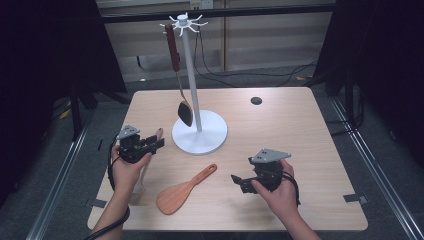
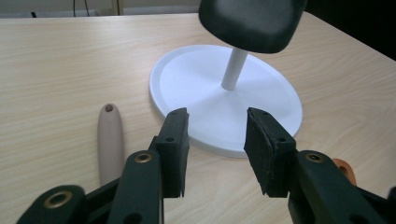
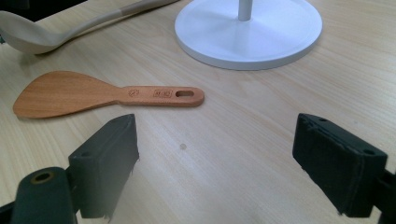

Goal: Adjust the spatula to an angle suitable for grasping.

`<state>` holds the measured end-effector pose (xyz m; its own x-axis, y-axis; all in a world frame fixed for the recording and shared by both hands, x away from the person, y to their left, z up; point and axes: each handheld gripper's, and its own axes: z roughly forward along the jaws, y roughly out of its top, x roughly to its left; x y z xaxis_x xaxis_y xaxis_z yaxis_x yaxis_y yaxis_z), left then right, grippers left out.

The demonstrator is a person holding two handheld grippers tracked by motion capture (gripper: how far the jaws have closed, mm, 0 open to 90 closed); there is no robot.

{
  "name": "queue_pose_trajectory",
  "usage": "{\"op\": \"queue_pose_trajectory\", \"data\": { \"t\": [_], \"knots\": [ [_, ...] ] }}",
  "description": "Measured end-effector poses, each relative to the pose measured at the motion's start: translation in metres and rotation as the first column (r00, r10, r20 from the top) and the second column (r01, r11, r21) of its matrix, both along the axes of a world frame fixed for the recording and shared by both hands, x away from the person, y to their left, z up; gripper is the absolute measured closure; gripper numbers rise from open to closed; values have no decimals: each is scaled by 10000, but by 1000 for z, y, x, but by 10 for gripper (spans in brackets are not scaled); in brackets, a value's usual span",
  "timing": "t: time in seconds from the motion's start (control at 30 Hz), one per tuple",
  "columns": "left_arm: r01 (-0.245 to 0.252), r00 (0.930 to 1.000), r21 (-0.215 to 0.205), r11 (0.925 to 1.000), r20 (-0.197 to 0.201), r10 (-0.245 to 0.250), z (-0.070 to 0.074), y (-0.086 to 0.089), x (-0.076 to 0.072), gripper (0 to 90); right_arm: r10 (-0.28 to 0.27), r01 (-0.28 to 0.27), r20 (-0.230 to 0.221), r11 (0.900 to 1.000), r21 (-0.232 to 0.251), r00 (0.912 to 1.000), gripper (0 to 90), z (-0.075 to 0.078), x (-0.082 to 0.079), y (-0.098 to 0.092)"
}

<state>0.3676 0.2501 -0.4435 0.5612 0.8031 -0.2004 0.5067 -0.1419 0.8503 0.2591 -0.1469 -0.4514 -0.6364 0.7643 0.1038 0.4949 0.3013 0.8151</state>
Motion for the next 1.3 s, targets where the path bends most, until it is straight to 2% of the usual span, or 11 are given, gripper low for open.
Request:
{"op": "queue_pose_trajectory", "data": {
  "t": [0.2,0.43,0.57,0.73,0.9,0.97,1.0,1.07,1.2,1.27,1.3],
  "knots": [
    [-319,9994,196,9993,-119,322,-4,5,2,574,14,-14,-9,10000,-4,10000,135,0,0,0],
    [-398,9938,1006,9941,-992,498,-5,11,10,532,-2,2,-8,10000,-5,10000,135,0,0,0],
    [-499,9875,1619,9855,-1398,729,-5,14,16,522,8,-8,-18,10000,-25,10000,135,0,0,0],
    [-377,9773,2489,9678,-1929,877,-5,15,23,522,5,-5,-18,10000,0,10000,135,0,0,1],
    [-206,9559,2891,9571,-2748,1036,-9,14,30,522,33,-34,-24,10000,-33,10000,135,-1,0,1],
    [-200,9496,3076,9513,-2919,1143,-10,12,32,526,24,-24,-27,10000,-16,10000,135,0,0,0],
    [-127,9479,3344,9423,-2960,1179,-10,12,34,530,21,-21,-39,10000,-14,10000,135,0,0,0],
    [-37,9430,3605,9328,-3090,1231,-10,10,36,545,25,-26,-31,10000,-31,10000,135,0,0,0],
    [-126,9251,3889,9212,-3450,1583,-12,9,40,568,22,-22,-11,10000,-8,10000,135,0,1,-1],
    [-24,9167,3902,9207,-3671,1580,-14,9,41,580,-11,11,-37,10000,9,10000,135,0,0,-1],
    [-59,9157,4037,9149,-3655,1672,-15,9,41,580,-9,9,-31,10000,12,10000,135,0,0,-2]
  ]
}}
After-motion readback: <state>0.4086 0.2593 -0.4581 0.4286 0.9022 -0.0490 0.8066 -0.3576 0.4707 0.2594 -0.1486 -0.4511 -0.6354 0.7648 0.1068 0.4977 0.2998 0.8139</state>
